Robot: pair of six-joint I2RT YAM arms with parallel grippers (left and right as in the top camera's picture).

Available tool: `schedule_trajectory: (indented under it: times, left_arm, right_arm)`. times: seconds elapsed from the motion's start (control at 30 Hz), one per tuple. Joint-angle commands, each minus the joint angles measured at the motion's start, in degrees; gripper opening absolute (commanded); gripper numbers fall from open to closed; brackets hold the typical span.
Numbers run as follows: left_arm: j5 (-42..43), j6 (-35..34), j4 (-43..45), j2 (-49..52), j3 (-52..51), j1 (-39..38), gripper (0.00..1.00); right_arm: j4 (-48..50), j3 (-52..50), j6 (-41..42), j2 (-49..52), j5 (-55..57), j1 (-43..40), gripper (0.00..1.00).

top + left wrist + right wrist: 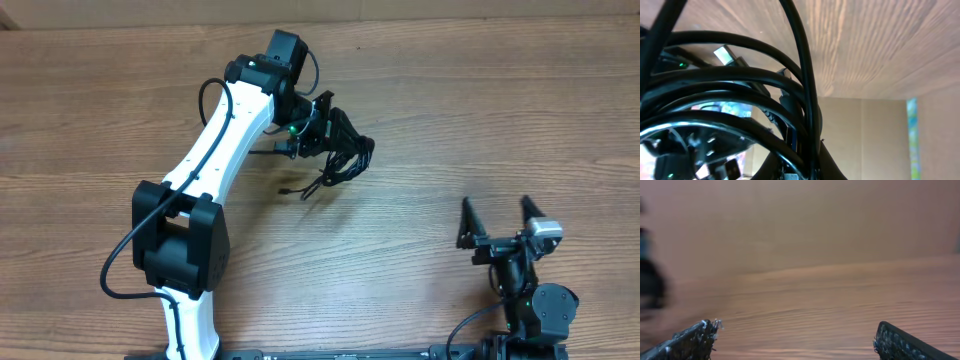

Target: Untangle cables

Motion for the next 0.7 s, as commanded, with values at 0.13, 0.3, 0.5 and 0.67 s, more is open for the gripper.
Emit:
schedule_trajectory:
  times: [0.13,0.3,0.5,0.67]
  left_arm:
    - [-7.3,-2.8,0.5,-0.8,1.3,-0.1,0.04]
    - [-13.9,3.5,0.2,-0.8,1.3,-0.2,0.04]
    - [-15.7,9.7,-7.3,-0.8,1.3,-1.4,0.7]
    - [-22.4,11.5,-9.1,-0.8,1.3,-2.4,1.0]
  right_arm:
    - [0.1,-0.6,39.5,-0.5,-29.4,0.3,1.0]
    - [-0.1,-0.6,45.4,-0.5,-34.6,0.3,1.0]
    - [-0.3,-0.6,45.4,-0.5,-34.6,0.3,1.0]
    - [-0.5,-0.6,45.5,-0.5,-34.7,0.3,1.0]
